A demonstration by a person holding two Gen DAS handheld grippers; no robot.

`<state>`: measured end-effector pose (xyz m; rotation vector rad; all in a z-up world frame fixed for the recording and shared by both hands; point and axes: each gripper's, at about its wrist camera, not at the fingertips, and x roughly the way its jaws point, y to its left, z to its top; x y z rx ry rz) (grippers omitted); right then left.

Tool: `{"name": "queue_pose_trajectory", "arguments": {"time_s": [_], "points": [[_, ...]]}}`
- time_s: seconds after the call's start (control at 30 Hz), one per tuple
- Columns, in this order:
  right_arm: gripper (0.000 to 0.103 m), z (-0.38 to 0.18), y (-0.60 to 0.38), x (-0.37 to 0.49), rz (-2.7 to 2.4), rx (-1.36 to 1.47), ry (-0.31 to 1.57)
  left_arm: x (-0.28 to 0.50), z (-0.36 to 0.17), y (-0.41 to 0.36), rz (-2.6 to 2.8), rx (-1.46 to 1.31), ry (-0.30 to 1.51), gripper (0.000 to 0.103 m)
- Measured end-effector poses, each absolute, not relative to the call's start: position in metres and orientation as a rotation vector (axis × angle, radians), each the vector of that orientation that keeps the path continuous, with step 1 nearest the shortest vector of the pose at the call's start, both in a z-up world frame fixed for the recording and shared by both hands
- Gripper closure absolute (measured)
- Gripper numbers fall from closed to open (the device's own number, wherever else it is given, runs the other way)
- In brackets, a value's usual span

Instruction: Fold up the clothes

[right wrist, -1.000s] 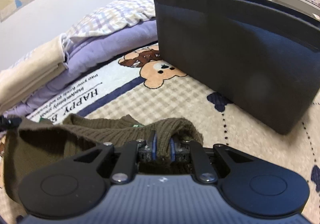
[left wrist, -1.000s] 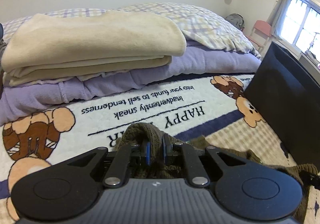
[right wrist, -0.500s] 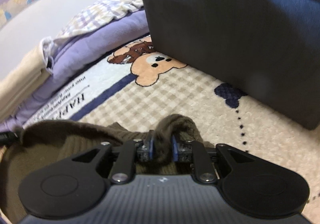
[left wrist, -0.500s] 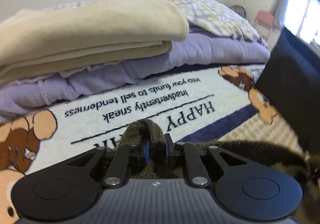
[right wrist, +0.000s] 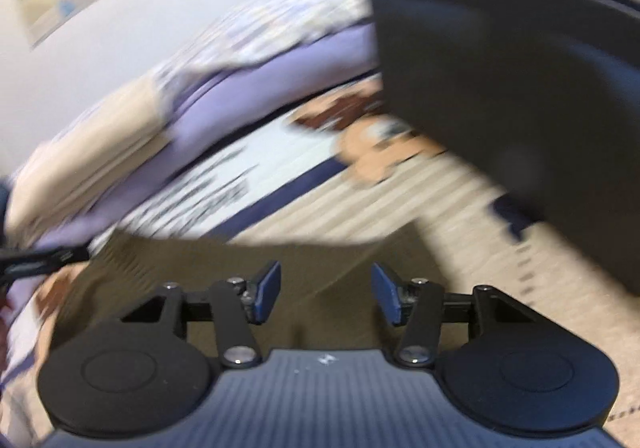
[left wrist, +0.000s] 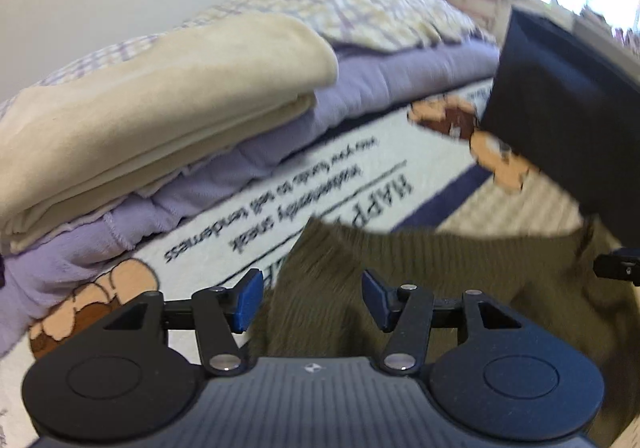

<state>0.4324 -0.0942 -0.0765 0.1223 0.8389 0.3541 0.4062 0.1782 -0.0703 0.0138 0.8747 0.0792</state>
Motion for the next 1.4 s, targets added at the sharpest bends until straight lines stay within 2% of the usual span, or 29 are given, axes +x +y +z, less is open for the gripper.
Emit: {"name": "queue_pose_trajectory", "arguments": {"time_s": [0.17, 0.23, 0.33, 0.37, 0.6, 0.77, 1.1, 1.33, 1.4], "points": [[0.05, -0.086, -0.051, 0.424, 0.464, 0.095, 0.93, 0.402, -0.078, 0.2, 0.11, -0.069, 0.907, 0.048], [0.054, -0.096, -0.034, 0.423, 0.453, 0.056, 0.967, 0.398, -0.077, 0.205, 0.104, -0.096, 0.904, 0.048], [0.09, -0.108, -0.023, 0.423, 0.39, 0.002, 0.982, 0.394, -0.074, 0.208, 0.086, -0.118, 0.894, 0.048], [0.094, -0.112, -0.021, 0.423, 0.373, -0.004, 0.972, 0.391, -0.072, 0.209, 0.071, -0.132, 0.886, 0.048], [0.095, -0.096, -0.018, 0.429, 0.33, -0.015, 0.788, 0.377, -0.061, 0.199, -0.065, -0.15, 0.833, 0.048], [0.095, -0.093, -0.012, 0.449, 0.286, 0.003, 0.732, 0.379, -0.065, 0.176, -0.117, -0.085, 0.813, 0.047], [0.094, -0.132, -0.001, 0.455, 0.249, -0.062, 0.785, 0.418, -0.092, 0.173, -0.065, 0.212, 0.777, 0.047], [0.093, -0.134, -0.013, 0.45, 0.279, -0.005, 0.786, 0.435, -0.115, 0.186, -0.199, 0.241, 0.823, 0.047], [0.093, -0.135, -0.013, 0.449, 0.284, -0.011, 0.784, 0.438, -0.12, 0.191, -0.211, 0.202, 0.835, 0.05]]}}
